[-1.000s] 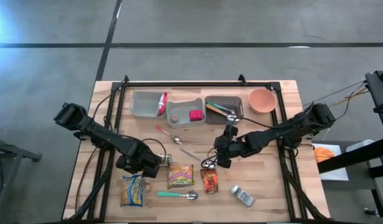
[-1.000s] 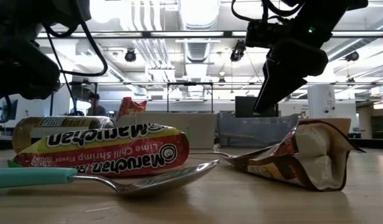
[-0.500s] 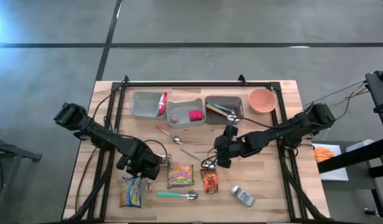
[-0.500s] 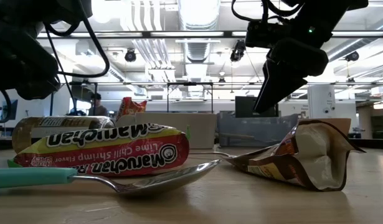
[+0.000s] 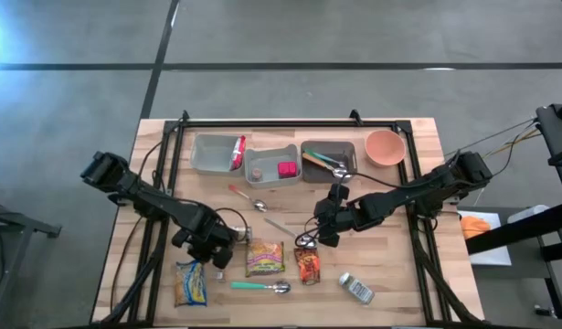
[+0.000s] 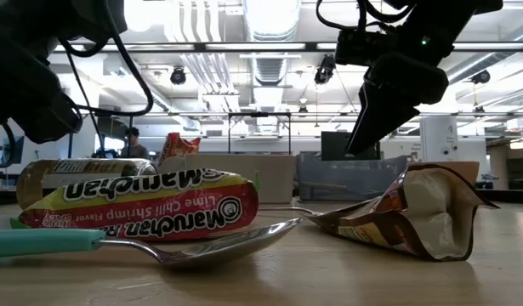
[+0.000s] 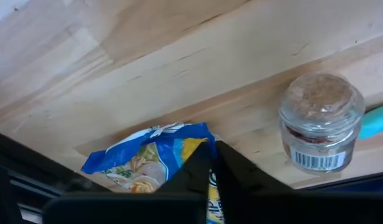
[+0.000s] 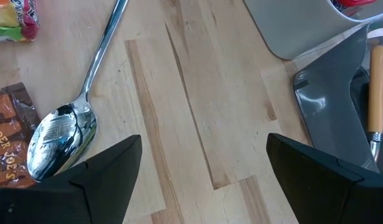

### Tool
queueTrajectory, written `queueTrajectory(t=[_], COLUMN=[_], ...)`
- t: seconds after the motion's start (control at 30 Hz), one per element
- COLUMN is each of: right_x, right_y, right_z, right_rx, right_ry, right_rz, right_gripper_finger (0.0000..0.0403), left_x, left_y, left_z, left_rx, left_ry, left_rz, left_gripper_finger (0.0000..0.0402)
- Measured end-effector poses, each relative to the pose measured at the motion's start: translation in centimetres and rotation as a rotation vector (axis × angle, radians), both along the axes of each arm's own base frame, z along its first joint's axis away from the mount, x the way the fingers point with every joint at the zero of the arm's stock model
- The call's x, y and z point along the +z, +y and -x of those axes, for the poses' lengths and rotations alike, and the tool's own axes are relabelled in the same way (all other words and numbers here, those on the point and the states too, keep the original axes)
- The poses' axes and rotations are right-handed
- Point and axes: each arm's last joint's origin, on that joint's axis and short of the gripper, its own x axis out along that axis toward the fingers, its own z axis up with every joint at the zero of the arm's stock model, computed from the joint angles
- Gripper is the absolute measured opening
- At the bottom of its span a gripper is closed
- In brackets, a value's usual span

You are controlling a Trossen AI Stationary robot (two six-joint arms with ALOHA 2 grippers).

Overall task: Pick & Place Food Item
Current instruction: Put the blue noodle pack into the left gray bin

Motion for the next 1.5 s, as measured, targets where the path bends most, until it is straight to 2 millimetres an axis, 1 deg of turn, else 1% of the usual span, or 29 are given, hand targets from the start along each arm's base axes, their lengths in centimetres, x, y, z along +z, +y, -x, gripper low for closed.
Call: queueTrajectory(t=[0.1, 0.3, 0.4, 0.57, 0.7, 0.83, 1.17, 1.5], right_x=[0.0, 0.0, 0.0, 0.0, 0.0, 0.0, 0.0, 0.0], right_y=[0.0, 0.0, 0.0, 0.0, 0.0, 0.0, 0.0, 0.0], right_z=[0.0, 0.0, 0.0, 0.0, 0.0, 0.0, 0.0, 0.0], right_rx=[0.000, 0.000, 0.000, 0.000, 0.000, 0.000, 0.000, 0.006], right_ry=[0.000, 0.000, 0.000, 0.000, 0.000, 0.000, 0.001, 0.003], right_rz=[0.000, 0.000, 0.000, 0.000, 0.000, 0.000, 0.000, 0.004], right_gripper_finger=[0.0343, 0.0343, 0.0343, 0.0343, 0.0343, 0.0343, 0.0343, 0.0343], left_x=[0.0, 0.3, 1.4, 4.3, 6.3, 7.7, 10.5, 11.5], left_y=[0.0, 0.0, 0.0, 0.3, 0.3, 0.4, 0.8, 0.9], left_z=[0.0, -0.1, -0.3, -0.3, -0.5, -0.7, -0.1, -0.4], left_rx=[-0.002, -0.005, -0.022, -0.045, -0.063, -0.067, -0.071, -0.110], left_ry=[-0.007, -0.013, 0.001, 0.079, 0.084, 0.080, 0.146, 0.085], left_rz=[-0.010, -0.015, -0.042, -0.182, -0.254, -0.307, -0.446, -0.512], left_gripper_finger=[0.0005, 0.0002, 0.0001, 0.0001, 0.0000, 0.0000, 0.0000, 0.0000])
